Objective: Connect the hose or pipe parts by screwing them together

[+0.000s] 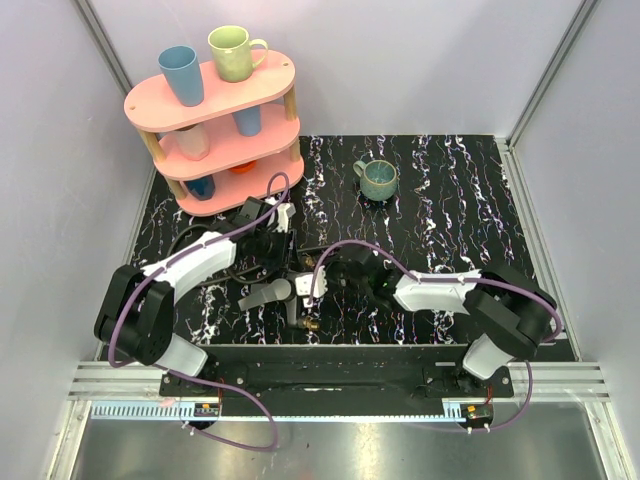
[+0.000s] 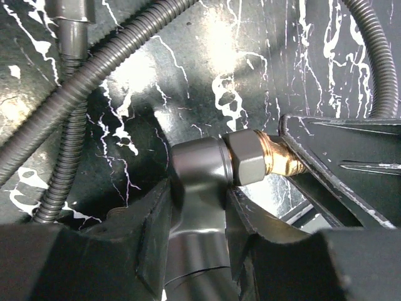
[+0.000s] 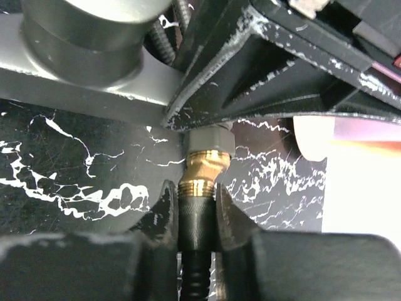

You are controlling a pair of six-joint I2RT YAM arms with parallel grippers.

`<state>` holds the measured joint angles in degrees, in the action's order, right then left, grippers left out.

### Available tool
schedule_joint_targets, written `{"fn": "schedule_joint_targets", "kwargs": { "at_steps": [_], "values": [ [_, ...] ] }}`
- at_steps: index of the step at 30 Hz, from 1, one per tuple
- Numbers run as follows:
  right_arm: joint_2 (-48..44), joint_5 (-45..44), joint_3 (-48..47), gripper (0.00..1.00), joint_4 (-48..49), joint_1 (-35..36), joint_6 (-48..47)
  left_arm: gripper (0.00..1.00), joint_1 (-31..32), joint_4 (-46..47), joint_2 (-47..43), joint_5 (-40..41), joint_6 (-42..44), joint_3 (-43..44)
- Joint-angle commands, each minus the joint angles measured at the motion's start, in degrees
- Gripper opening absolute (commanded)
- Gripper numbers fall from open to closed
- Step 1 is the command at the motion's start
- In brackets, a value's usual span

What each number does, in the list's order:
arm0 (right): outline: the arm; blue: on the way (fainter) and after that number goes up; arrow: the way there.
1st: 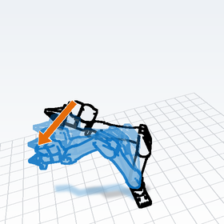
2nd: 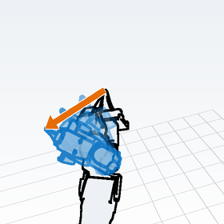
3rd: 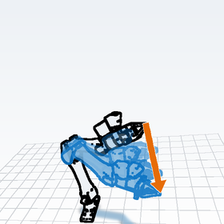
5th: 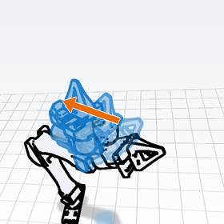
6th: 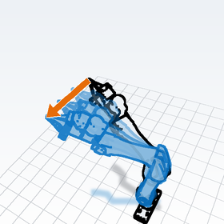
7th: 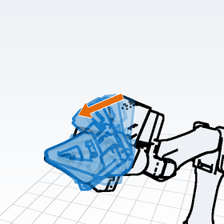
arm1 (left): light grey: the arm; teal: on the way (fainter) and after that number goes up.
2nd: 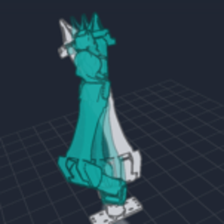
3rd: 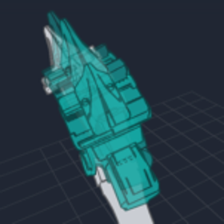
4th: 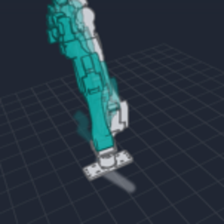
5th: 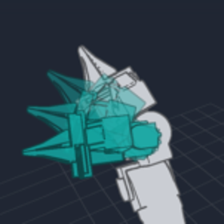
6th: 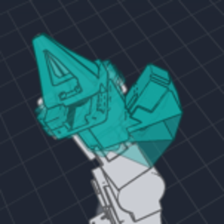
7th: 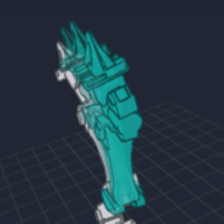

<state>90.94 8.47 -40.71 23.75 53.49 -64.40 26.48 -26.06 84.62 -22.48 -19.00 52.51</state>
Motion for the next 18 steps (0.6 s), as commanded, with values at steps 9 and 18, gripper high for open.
{"fn": "schedule_joint_targets", "kwargs": {
  "at_steps": [9,18],
  "values": [
    [5.2,0.9,-11.4,0.00,4.1,-4.1,35.2,0.00,1.4,20.1,-9.2,-3.9,-5.8,-8.5],
    [7.4,9.0,-14.3,0.00,5.3,-10.2,50.7,0.00,4.5,28.0,-12.9,1.1,-6.0,-13.7]
  ]
}}
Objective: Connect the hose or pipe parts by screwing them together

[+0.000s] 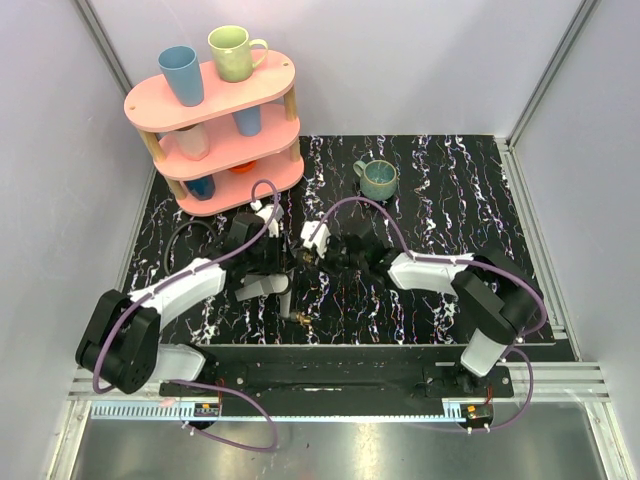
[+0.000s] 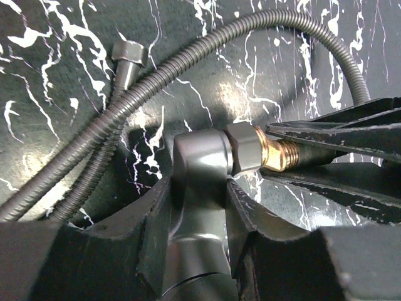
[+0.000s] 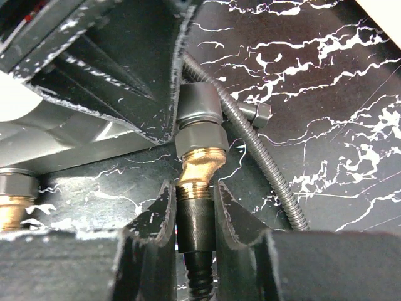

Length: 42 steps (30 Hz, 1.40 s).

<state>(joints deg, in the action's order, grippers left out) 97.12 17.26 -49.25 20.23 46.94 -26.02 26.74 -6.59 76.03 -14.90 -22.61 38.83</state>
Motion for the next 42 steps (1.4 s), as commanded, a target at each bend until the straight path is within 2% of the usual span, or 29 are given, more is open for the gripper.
{"fn": "schedule_joint_targets", "kwargs": {
  "at_steps": [1,7,9,12,16,17,20,23,25,29,32,36,39,42],
  "values": [
    [1.8,1.6,-6.3,0.00,8.4,-5.1,13.5,0.00,4.8,9.0,-4.2,-4.8,-2.2,-0.4],
    [5.3,9.7,-10.4,0.00,4.8,-6.9,25.3,0.00,7.3,17.5,-5.5,0.6,-3.6,-5.6],
    [6.2,9.7,-9.6,0.00,6.2,-6.9,33.6,0.00,8.0,22.5,-7.7,1.3,-4.5,-7.4],
    [7.6,15.0,-7.8,0.00,11.2,-7.6,41.5,0.00,8.2,26.5,-10.3,2.2,-5.6,-10.8],
    [10.1,20.9,-7.8,0.00,15.5,-9.8,52.3,0.00,8.2,27.0,-11.6,3.8,-4.8,-12.0],
    [10.9,23.6,-8.0,0.00,17.4,-10.2,57.9,0.00,8.2,27.0,-11.9,4.1,-4.7,-12.2],
    [11.8,24.2,-5.3,0.00,25.3,-10.6,65.5,0.00,8.2,26.6,-13.2,5.5,-3.8,-12.7],
    [12.2,23.4,-3.4,0.00,25.3,-10.6,64.1,0.00,8.2,20.2,-13.4,7.5,-2.6,-9.5],
    [12.7,24.3,-3.7,0.00,25.3,-10.6,61.8,0.00,8.1,12.6,-13.8,10.0,-1.8,-5.1],
    [11.3,23.5,-1.2,0.00,28.9,-10.6,53.3,0.36,6.8,-2.0,-13.6,13.8,0.4,3.9],
    [9.7,24.0,-1.4,0.00,27.3,-10.6,47.2,0.48,3.2,-14.4,-10.4,10.3,3.1,10.9],
    [7.7,22.6,-2.6,0.00,22.3,-10.6,41.4,0.55,1.2,-22.2,-5.3,5.2,7.3,17.6],
    [5.7,21.7,-1.8,0.00,23.0,-10.5,40.2,0.56,1.2,-25.6,-0.7,1.7,9.7,19.7],
    [4.6,20.3,-1.8,0.00,22.3,-10.5,39.3,0.56,1.2,-27.5,2.1,1.8,10.0,20.4]
  ]
}}
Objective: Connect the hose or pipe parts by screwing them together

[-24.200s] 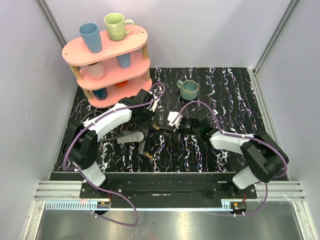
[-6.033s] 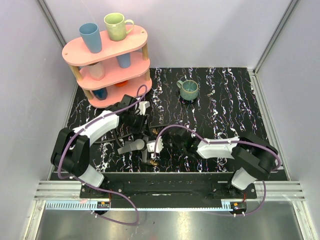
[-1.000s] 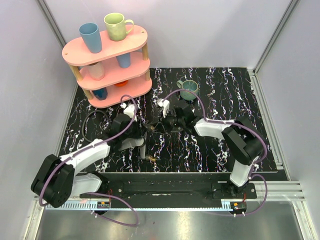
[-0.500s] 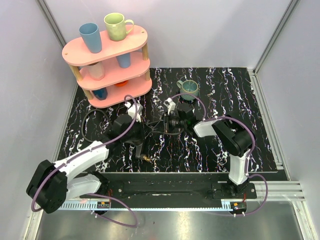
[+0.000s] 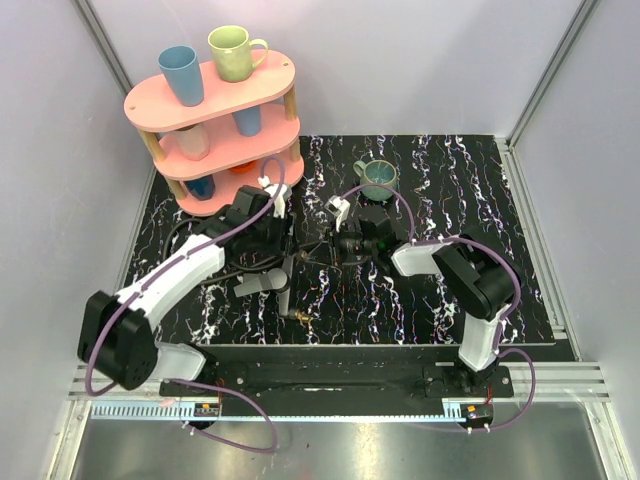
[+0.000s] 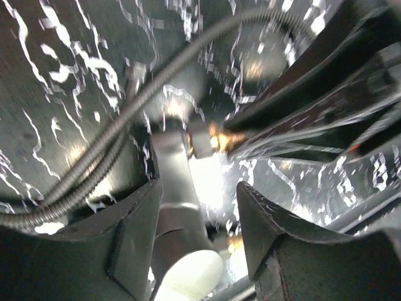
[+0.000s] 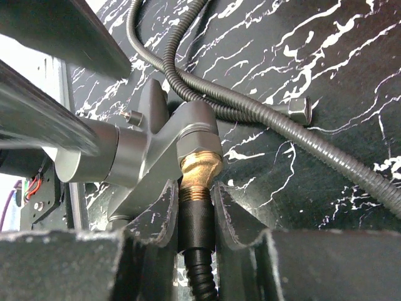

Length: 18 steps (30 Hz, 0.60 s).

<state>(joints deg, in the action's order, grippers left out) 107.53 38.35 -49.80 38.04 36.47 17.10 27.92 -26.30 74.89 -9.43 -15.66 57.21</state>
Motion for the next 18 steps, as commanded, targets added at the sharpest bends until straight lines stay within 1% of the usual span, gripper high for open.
{"fn": "schedule_joint_targets", "kwargs": {
  "at_steps": [1,6,9,13,18],
  "values": [
    [-6.0,-1.0,-1.3,0.00,4.8,-0.1,-4.1,0.56,0.0,-7.6,3.5,-3.8,2.9,1.9],
    [-6.2,-1.2,-0.6,0.00,6.0,-0.1,-3.9,0.56,0.1,-7.0,6.8,-3.0,3.3,2.1],
    [-6.0,0.0,0.5,0.00,8.3,0.0,-2.4,0.57,0.0,-4.3,8.2,-4.1,3.5,1.9],
    [-6.2,-1.3,2.7,0.00,11.3,0.0,-0.4,0.57,0.1,-1.8,10.0,-2.6,3.2,1.2],
    [-6.5,-1.3,3.2,0.00,11.9,0.0,-0.5,0.56,0.0,1.6,12.6,-3.0,2.1,0.7]
  ]
}}
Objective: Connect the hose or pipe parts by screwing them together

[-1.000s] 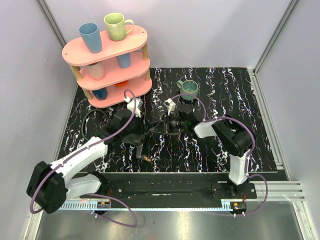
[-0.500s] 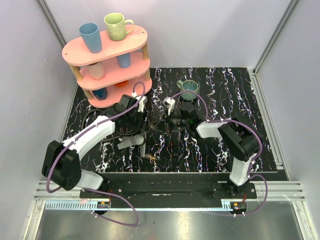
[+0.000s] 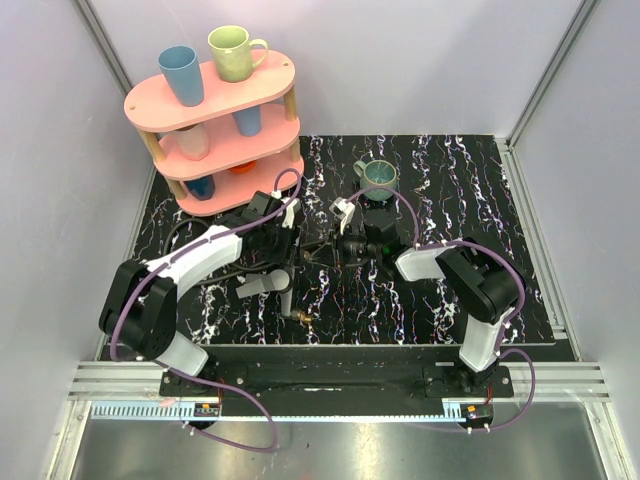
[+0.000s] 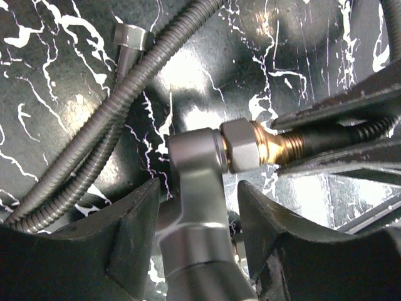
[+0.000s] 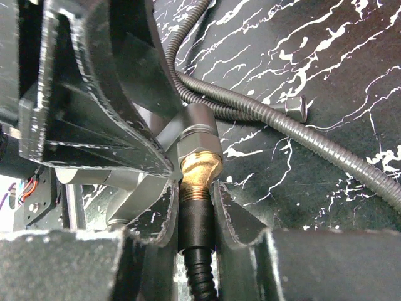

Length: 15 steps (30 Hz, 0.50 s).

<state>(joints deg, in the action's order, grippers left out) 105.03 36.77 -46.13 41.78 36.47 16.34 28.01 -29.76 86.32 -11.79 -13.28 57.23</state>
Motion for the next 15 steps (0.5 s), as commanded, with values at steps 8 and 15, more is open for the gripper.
{"fn": "schedule_joint_targets", "kwargs": {
  "at_steps": [8,15],
  "values": [
    [-2.5,0.4,-1.4,0.00,6.7,0.0,1.4,0.47,-0.1,7.5,5.5,-0.3,-1.4,-0.1],
    [-0.3,-1.4,-2.7,0.00,7.7,-0.2,8.7,0.00,-0.1,8.3,5.4,-1.2,-2.8,-2.2]
  ]
}}
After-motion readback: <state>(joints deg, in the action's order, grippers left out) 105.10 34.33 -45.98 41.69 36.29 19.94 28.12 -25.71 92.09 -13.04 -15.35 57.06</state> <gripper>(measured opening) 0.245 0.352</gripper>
